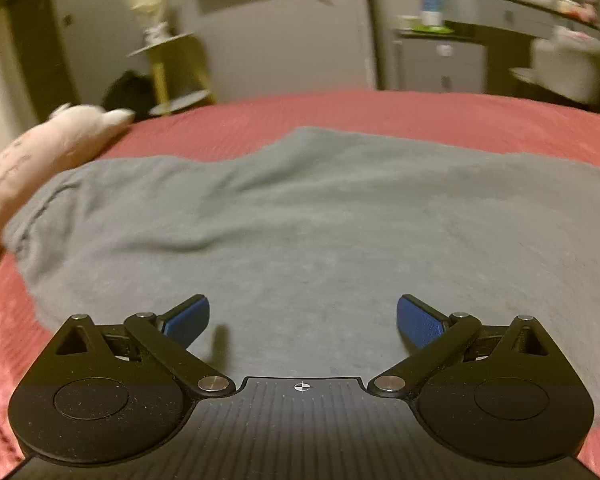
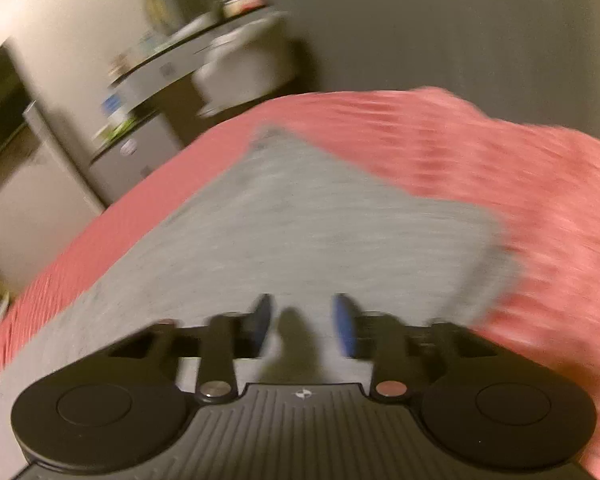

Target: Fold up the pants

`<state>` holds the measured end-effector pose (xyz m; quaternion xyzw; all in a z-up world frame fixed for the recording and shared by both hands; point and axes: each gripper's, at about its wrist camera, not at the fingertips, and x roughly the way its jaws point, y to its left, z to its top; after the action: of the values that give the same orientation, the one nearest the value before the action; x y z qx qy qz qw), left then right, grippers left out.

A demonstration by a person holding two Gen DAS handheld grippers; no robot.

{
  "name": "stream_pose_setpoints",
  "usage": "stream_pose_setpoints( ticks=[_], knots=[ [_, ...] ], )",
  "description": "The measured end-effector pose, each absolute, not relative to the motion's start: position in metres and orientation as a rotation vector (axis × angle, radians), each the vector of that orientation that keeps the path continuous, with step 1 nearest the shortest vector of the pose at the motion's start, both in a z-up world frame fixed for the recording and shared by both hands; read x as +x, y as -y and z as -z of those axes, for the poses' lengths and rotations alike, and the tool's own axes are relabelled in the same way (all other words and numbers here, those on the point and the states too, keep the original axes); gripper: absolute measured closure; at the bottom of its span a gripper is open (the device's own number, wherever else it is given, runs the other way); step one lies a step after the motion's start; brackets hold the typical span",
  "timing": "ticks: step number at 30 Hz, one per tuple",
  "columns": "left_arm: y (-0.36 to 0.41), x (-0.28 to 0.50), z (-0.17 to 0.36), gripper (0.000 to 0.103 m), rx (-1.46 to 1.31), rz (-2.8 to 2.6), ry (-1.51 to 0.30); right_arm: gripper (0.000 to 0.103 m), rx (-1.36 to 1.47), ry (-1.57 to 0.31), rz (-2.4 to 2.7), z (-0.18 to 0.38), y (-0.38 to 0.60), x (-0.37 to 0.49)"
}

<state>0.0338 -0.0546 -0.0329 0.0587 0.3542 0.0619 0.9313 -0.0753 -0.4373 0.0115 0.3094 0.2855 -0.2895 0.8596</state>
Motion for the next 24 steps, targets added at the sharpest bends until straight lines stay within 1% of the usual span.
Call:
stream_pose_setpoints(
  ticks=[1,4,5,6,8,12,14,16,17,18,19,20,22,24],
  knots=[
    [0.056,0.034,0.035,0.0,0.116,-0.104,-0.735,0.09,0.671,-0.593,0.641,-0.012,0.443,-0.087],
    [0.061,0.037,0.041,0.0,0.12,-0.099,-0.768,0.09,0.726,-0.56,0.721,-0.014,0.454,-0.119],
    [0.061,0.037,0.043,0.0,0.112,-0.105,-0.772,0.084,0.72,-0.574,0.758,-0.014,0.454,-0.126],
    [0.06,0.038,0.043,0.0,0.099,-0.107,-0.777,0.081,0.72,-0.598,0.799,-0.012,0.454,-0.132],
    [0.056,0.039,0.044,0.0,0.066,-0.106,-0.785,0.081,0.836,-0.565,0.795,-0.009,0.461,-0.148],
    [0.043,0.037,0.041,0.0,-0.024,-0.116,-0.788,0.08,1.165,-0.394,0.675,0.002,0.479,-0.169],
    [0.039,0.037,0.039,0.0,-0.065,-0.123,-0.792,0.08,1.21,-0.371,0.656,0.006,0.483,-0.166],
    [0.037,0.037,0.039,0.0,-0.083,-0.127,-0.792,0.08,1.201,-0.415,0.709,0.008,0.487,-0.157],
    [0.037,0.037,0.039,0.0,-0.085,-0.128,-0.793,0.074,1.197,-0.421,0.732,0.009,0.489,-0.156],
    [0.037,0.037,0.039,0.0,-0.082,-0.13,-0.794,0.064,1.197,-0.419,0.745,0.009,0.491,-0.155],
    [0.038,0.038,0.039,0.0,-0.074,-0.132,-0.794,0.048,1.199,-0.413,0.746,0.01,0.493,-0.155],
    [0.04,0.039,0.04,0.0,-0.061,-0.134,-0.795,0.041,1.213,-0.399,0.724,0.012,0.495,-0.155],
    [0.044,0.04,0.042,0.0,-0.029,-0.137,-0.797,0.041,1.225,-0.396,0.726,0.008,0.502,-0.153],
    [0.048,0.041,0.043,0.0,-0.002,-0.137,-0.794,0.04,1.176,-0.407,0.748,0.002,0.501,-0.154]
  ],
)
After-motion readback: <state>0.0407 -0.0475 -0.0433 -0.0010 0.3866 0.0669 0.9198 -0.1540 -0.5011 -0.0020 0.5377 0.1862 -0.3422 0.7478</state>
